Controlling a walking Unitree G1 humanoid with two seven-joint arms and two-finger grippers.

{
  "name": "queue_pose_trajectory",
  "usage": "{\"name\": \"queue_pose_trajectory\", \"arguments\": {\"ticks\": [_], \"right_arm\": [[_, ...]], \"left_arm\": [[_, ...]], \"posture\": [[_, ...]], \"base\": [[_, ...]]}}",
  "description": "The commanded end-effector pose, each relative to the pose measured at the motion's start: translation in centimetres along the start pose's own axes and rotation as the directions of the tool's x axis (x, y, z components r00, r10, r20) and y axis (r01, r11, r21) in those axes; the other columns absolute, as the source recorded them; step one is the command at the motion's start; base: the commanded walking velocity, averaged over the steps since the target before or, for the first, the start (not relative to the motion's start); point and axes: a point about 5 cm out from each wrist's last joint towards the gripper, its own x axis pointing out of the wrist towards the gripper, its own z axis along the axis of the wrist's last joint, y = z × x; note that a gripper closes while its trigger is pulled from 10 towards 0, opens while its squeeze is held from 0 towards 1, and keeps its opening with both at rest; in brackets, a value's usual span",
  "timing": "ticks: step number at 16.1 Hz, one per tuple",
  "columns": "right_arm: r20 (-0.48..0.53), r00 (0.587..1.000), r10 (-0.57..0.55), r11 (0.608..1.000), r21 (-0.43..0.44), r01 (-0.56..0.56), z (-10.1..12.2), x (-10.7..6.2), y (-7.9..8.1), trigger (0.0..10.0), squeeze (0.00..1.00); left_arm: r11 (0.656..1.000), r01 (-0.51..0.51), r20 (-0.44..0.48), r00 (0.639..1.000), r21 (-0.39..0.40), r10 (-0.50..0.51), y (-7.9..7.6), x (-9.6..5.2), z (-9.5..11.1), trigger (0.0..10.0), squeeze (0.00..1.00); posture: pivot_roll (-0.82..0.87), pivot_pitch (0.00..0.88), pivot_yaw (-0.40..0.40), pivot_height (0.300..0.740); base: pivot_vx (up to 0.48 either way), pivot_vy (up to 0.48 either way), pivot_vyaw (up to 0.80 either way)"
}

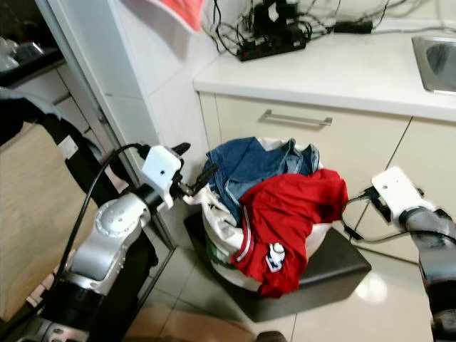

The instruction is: Clothes washing

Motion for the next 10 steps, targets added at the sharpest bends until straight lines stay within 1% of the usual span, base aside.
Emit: {"name": "queue_pose_trajectory", "arguments": {"ticks": [1, 2, 3, 5, 6, 8, 9, 10], "right_arm": [[0.045, 0.999, -0.013, 1.000, -0.028, 0.014, 1.1, 0.5, 0.2, 10.0, 1.00], [0.082, 0.997, -0.002, 0.997, -0.079, 0.008, 2.2, 1.1, 0.4, 10.0, 1.00], [0.088, 0.996, 0.005, 0.996, -0.092, 0.003, 2.5, 1.3, 0.5, 10.0, 1.00], [0.091, 0.994, 0.063, 0.993, -0.106, -0.054, 2.8, 1.8, 1.2, 10.0, 1.00], [0.101, 0.989, 0.107, 0.991, -0.091, -0.098, 3.1, 2.0, 1.6, 10.0, 1.00], [0.155, 0.958, 0.240, 0.971, -0.052, -0.235, 4.1, 2.1, 2.3, 10.0, 1.00], [0.191, 0.939, 0.284, 0.958, -0.022, -0.286, 4.8, 2.0, 2.1, 10.0, 1.00], [0.227, 0.919, 0.323, 0.942, 0.012, -0.334, 5.4, 1.8, 1.7, 10.0, 1.00]], "left_arm": [[1.000, -0.027, -0.020, 0.999, 0.006, 0.027, 0.9, -0.7, -0.2, 10.0, 0.00], [0.999, -0.033, -0.024, 0.999, 0.007, 0.033, 0.9, -1.1, -0.2, 10.0, 0.00], [0.999, -0.035, -0.025, 0.999, 0.006, 0.035, 0.8, -1.1, -0.2, 10.0, 0.00], [0.999, -0.037, -0.027, 0.999, 0.001, 0.037, 0.5, -1.1, 0.0, 10.0, 0.00], [0.999, -0.038, -0.027, 0.999, 0.000, 0.038, 0.4, -1.2, 0.0, 10.0, 0.00], [0.999, -0.040, -0.026, 0.999, 0.005, 0.040, 0.5, -1.4, 0.3, 10.0, 0.00], [0.999, -0.045, -0.022, 0.999, 0.009, 0.046, 0.6, -1.5, 0.5, 10.0, 0.00], [0.999, -0.053, -0.016, 0.998, 0.013, 0.053, 0.8, -1.5, 0.8, 10.0, 0.00]], "posture": [[-0.15, 0.005, 0.120, 0.740], [-0.14, 0.003, 0.110, 0.740], [-0.14, 0.003, 0.110, 0.740], [-0.14, 0.004, 0.099, 0.740], [-0.13, 0.006, 0.097, 0.740], [-0.12, 0.005, 0.090, 0.740], [-0.11, 0.003, 0.087, 0.740], [-0.11, 0.003, 0.087, 0.740]], "base": [[0.000, 0.000, 0.00], [0.000, 0.000, 0.00], [0.000, 0.000, 0.00], [0.000, 0.000, 0.00], [0.000, 0.000, 0.00], [0.000, 0.000, 0.00], [0.000, 0.000, 0.00], [0.000, 0.000, 0.00]]}}
